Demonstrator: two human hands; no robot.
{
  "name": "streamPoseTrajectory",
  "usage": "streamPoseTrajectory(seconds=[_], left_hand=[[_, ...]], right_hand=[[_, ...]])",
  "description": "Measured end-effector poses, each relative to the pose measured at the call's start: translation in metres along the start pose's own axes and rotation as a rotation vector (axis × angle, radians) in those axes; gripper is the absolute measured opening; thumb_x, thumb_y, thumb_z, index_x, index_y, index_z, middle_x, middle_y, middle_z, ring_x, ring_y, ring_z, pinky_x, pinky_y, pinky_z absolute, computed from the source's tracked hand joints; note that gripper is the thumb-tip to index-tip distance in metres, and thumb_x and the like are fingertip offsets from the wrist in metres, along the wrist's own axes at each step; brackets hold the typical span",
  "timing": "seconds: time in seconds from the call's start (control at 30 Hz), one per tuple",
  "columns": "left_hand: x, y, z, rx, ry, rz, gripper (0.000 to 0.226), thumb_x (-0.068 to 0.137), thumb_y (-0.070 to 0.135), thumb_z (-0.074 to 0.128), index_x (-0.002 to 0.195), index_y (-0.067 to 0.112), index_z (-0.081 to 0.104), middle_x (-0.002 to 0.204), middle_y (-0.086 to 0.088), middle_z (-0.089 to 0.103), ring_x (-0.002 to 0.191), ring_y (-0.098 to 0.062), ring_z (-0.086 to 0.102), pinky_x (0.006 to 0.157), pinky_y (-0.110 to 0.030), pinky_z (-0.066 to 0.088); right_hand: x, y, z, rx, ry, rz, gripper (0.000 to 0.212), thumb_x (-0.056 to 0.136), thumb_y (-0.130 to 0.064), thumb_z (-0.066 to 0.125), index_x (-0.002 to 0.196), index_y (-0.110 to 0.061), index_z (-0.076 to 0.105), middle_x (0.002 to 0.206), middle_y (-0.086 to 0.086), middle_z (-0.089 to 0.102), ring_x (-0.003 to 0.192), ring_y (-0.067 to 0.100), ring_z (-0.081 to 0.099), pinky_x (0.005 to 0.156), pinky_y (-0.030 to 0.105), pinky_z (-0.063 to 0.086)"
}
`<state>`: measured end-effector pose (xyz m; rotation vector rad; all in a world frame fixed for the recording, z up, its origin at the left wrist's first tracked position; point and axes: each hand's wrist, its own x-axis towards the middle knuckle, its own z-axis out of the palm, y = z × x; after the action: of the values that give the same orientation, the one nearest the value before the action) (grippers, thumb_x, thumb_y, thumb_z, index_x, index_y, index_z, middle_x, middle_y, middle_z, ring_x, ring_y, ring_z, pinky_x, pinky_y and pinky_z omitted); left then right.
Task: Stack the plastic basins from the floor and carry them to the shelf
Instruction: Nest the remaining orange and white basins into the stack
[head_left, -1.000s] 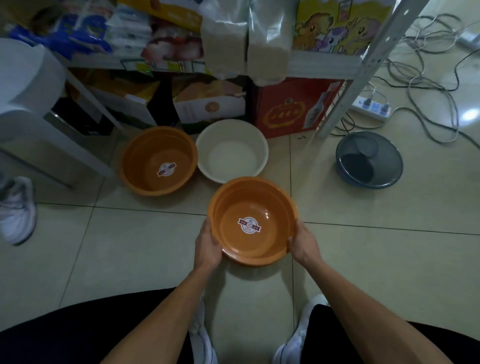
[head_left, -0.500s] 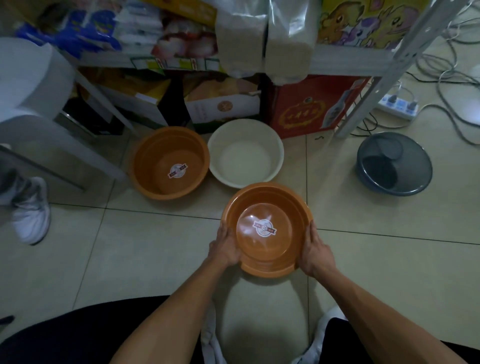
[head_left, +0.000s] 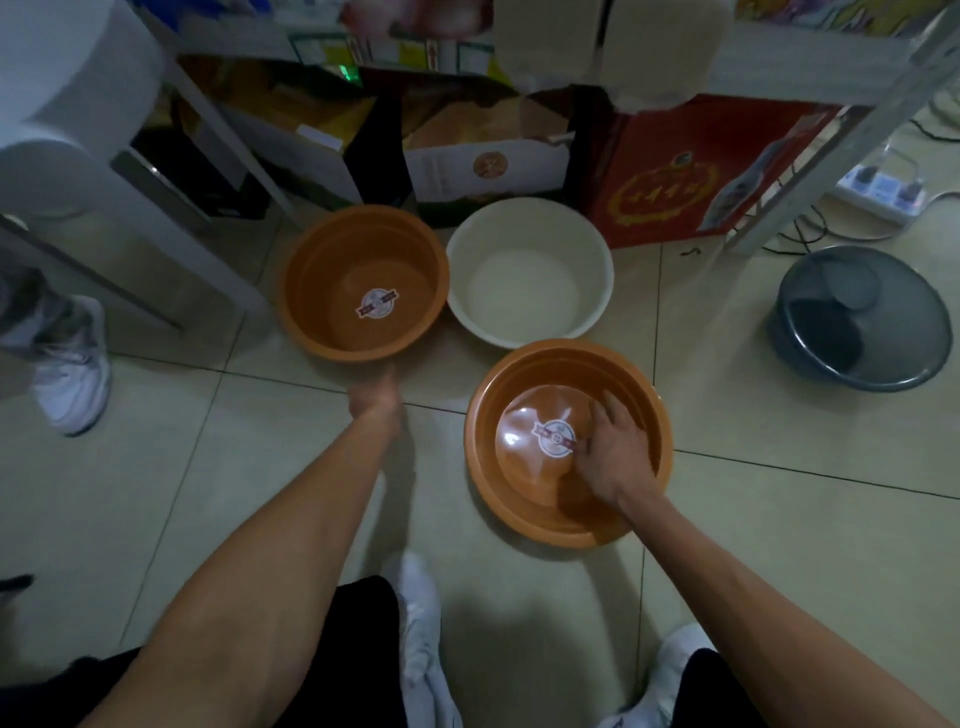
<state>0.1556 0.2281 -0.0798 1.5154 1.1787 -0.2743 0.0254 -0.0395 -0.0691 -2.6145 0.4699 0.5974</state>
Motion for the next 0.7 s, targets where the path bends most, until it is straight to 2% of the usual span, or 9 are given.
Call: streamPoseTrajectory(seconds=[0.07,0.2,0.3,0.33,0.43,0.53,0.6,0.7], left_hand=[[0.024,0.01,-0.002,-0.194,0.018,-0.084,0.079,0.089,0.028,0.075,0.155,0.01,0.034,0.152,-0.014,0.049,0.136,-0.036,0.052,0.11,-0.045,0.049],[0.058,0.038,0.004,-0.351,-0.039,-0.173,0.057,0.09,0.02,0.073,0.143,0.015,0.052,0.143,-0.009,0.061,0.125,-0.028,0.062,0.097,-0.039,0.056],[0.07,0.045,0.003,-0.366,-0.065,-0.178,0.033,0.091,0.016,0.071,0.122,0.011,0.061,0.126,-0.008,0.071,0.094,-0.019,0.069,0.094,-0.034,0.058],[0.068,0.045,0.001,-0.352,-0.05,-0.167,0.029,0.093,0.015,0.069,0.121,0.01,0.062,0.126,-0.009,0.072,0.093,-0.019,0.067,0.094,-0.035,0.058],[0.051,0.054,-0.006,-0.356,-0.014,-0.086,0.039,0.095,0.01,0.06,0.134,0.009,0.06,0.13,-0.013,0.069,0.114,-0.027,0.069,0.096,-0.047,0.059],[0.021,0.084,-0.015,-0.377,-0.046,-0.012,0.048,0.093,0.01,0.058,0.14,0.009,0.052,0.131,-0.015,0.068,0.11,-0.03,0.071,0.094,-0.049,0.06],[-0.002,0.101,-0.023,-0.332,-0.09,0.009,0.049,0.091,0.011,0.054,0.14,0.011,0.048,0.133,-0.015,0.067,0.112,-0.029,0.07,0.096,-0.049,0.058],[-0.036,0.111,-0.045,-0.41,-0.052,0.039,0.053,0.083,0.006,0.055,0.135,0.009,0.05,0.127,-0.018,0.068,0.108,-0.033,0.071,0.088,-0.051,0.061]], right_hand=[[0.005,-0.008,0.006,0.014,0.023,-0.038,0.069,0.103,-0.029,0.058,0.167,-0.018,0.034,0.175,0.008,0.029,0.165,0.027,0.027,0.131,0.047,0.025],[0.021,-0.027,0.013,0.02,0.037,-0.067,0.065,0.107,-0.03,0.055,0.167,-0.015,0.035,0.176,0.005,0.029,0.165,0.024,0.028,0.134,0.044,0.023],[0.033,-0.043,0.013,0.012,0.009,-0.058,0.068,0.105,-0.027,0.058,0.167,-0.014,0.035,0.176,0.003,0.03,0.164,0.023,0.032,0.133,0.044,0.028],[0.036,-0.047,0.013,0.03,-0.001,-0.055,0.068,0.104,-0.026,0.059,0.166,-0.013,0.037,0.175,0.004,0.032,0.163,0.024,0.034,0.132,0.044,0.031],[0.04,-0.064,0.005,0.121,-0.04,-0.054,0.059,0.102,-0.02,0.06,0.159,-0.01,0.047,0.168,0.009,0.043,0.156,0.028,0.045,0.126,0.047,0.041],[0.034,-0.085,-0.016,0.196,-0.056,-0.054,0.038,0.099,-0.016,0.057,0.137,-0.008,0.063,0.145,0.011,0.064,0.133,0.032,0.065,0.111,0.047,0.053],[0.027,-0.097,-0.033,0.23,-0.069,-0.04,0.037,0.101,-0.018,0.051,0.133,-0.006,0.064,0.14,0.016,0.067,0.132,0.038,0.064,0.109,0.046,0.051],[0.012,-0.113,-0.059,0.394,-0.106,-0.001,0.045,0.107,-0.029,0.044,0.142,-0.007,0.062,0.142,0.019,0.067,0.137,0.041,0.06,0.109,0.043,0.048]])
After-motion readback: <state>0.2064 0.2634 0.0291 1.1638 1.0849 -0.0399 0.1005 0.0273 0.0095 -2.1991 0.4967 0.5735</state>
